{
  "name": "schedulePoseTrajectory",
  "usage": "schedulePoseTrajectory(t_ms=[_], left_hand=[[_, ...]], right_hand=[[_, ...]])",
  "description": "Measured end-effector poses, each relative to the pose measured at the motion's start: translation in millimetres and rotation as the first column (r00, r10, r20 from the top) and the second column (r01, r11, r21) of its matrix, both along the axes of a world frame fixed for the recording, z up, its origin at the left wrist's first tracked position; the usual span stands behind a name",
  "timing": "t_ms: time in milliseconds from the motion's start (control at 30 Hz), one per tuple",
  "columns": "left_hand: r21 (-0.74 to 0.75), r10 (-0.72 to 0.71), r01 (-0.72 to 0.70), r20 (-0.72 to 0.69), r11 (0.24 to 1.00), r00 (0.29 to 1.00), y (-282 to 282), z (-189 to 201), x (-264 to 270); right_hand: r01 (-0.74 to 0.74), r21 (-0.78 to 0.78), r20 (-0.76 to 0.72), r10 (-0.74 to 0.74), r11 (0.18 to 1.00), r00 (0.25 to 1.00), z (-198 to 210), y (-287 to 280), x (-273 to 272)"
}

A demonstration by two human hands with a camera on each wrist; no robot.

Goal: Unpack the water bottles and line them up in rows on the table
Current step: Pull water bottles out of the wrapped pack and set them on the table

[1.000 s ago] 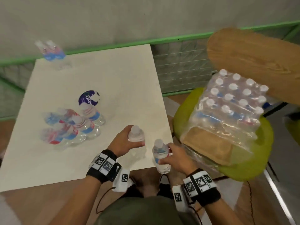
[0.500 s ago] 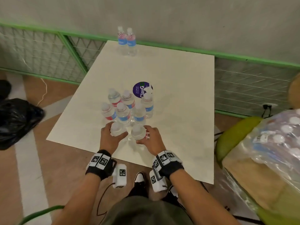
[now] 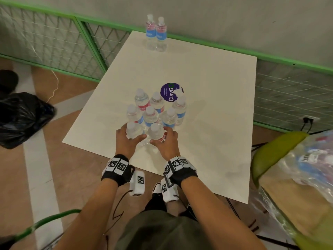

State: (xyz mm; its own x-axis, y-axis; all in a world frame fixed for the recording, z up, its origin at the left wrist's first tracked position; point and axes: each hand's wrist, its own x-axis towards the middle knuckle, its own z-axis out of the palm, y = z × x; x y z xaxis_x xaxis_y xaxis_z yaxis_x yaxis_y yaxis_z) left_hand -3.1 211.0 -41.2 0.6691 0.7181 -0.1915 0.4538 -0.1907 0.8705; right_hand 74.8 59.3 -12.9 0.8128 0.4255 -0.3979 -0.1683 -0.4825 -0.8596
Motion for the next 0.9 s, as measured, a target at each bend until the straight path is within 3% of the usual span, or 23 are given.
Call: schedulePoseTrajectory(t_ms=[267, 400, 500, 633, 700, 767, 833, 900], left_hand=[[0.025, -0.040, 0.042, -0.081, 0.999, 0.996, 2, 0, -1], [0.037, -0.060, 0.063, -0.082, 0.997, 0.995, -5, 14, -3], [0.148, 0.076, -0.064, -0.079, 0.987, 0.994, -21, 30, -14], [0.403, 0.122, -0.124, 0.031, 0.907, 0.992, -61, 56, -30], [0.353, 0.009, -0.001, -0.022, 0.936, 1.000, -88, 65, -22], [0.254, -0.268, 0.278, -0.072, 0.926, 0.961, -123, 72, -5], [0.144, -0.577, 0.587, -0.104, 0.797, 0.810, -162, 72, 17], [0.043, -0.804, 0.818, -0.162, 0.573, 0.572, -205, 68, 42]], right_hand=[[-0.091, -0.037, 0.013, 0.091, 0.995, 0.996, 4, 1, 1], [-0.119, 0.026, 0.013, 0.119, 0.993, 0.993, 17, -11, 0], [-0.144, 0.112, -0.046, 0.150, 0.983, 0.988, 33, -36, -3], [-0.185, 0.040, -0.206, 0.189, 0.982, 0.960, 26, -116, -11], [-0.044, 0.020, -0.255, 0.048, 0.999, 0.966, 17, -175, -17], [0.190, -0.042, -0.259, -0.195, 0.981, 0.946, 7, -240, -21], [0.464, -0.159, -0.141, -0.485, 0.871, 0.863, 4, -298, -14], [0.706, -0.276, 0.054, -0.723, 0.652, 0.689, 8, -345, 5]])
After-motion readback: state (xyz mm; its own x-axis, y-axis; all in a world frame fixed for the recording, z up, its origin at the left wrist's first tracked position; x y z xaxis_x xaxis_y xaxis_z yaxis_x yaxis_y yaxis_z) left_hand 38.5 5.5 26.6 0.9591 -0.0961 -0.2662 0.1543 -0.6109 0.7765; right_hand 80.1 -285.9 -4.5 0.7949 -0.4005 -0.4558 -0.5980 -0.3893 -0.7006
